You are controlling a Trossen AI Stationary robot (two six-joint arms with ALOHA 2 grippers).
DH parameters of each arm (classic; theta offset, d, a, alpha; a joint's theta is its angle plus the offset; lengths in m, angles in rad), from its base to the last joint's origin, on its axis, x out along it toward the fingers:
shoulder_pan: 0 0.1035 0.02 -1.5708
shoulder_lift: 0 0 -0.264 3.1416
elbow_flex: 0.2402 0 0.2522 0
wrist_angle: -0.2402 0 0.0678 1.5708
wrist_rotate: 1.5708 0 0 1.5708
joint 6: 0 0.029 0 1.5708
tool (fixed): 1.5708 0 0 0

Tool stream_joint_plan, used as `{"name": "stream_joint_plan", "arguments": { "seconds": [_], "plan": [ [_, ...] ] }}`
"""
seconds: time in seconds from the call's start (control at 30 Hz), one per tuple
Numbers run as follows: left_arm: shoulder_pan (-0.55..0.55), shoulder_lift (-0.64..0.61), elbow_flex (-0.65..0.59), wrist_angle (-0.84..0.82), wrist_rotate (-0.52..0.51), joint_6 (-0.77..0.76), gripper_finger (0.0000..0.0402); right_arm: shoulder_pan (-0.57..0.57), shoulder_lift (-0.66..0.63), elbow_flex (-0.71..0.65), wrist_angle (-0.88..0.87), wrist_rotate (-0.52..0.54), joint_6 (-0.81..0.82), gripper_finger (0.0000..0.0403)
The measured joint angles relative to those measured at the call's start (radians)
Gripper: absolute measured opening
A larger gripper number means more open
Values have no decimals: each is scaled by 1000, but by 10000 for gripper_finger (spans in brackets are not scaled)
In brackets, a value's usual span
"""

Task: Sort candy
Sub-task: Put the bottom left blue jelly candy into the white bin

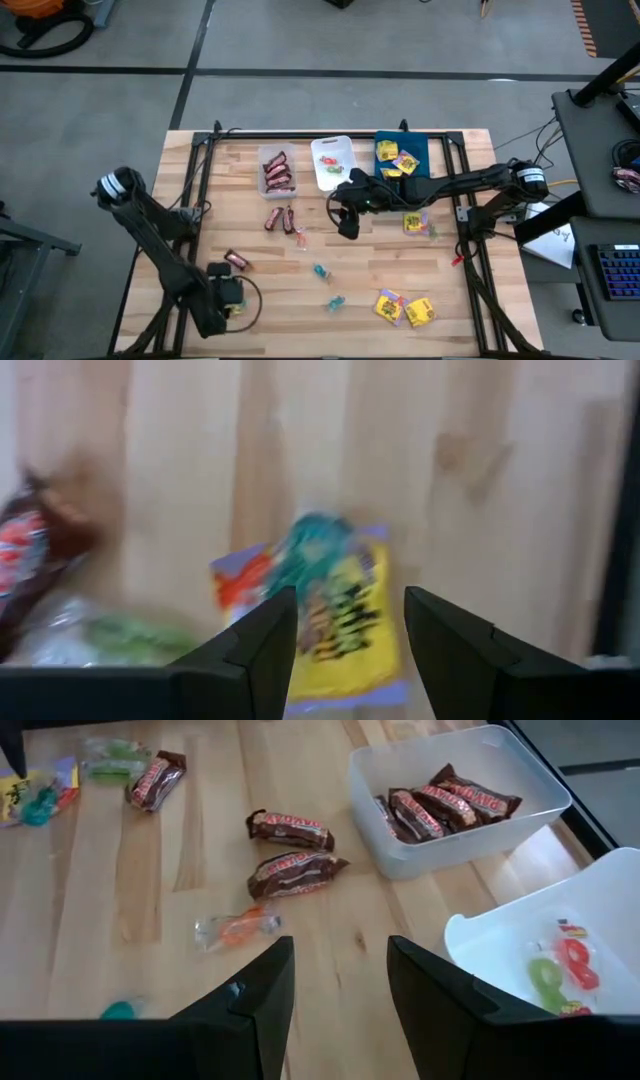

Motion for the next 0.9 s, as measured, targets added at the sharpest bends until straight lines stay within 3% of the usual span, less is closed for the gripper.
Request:
{"name": "stream_joint_plan", "arguments": {
  "seconds": [0.2,0.43,0.9],
  "plan": [
    [-2,127,120,-148,-14,76,168,0,1,0,0,1,7,153],
    [-2,220,132,-183,-19,94,144,2,1,0,0,1,8,153],
    [-2,230,132,-183,-18,81,7,26,1,0,-9,0,15,153]
  ]
}}
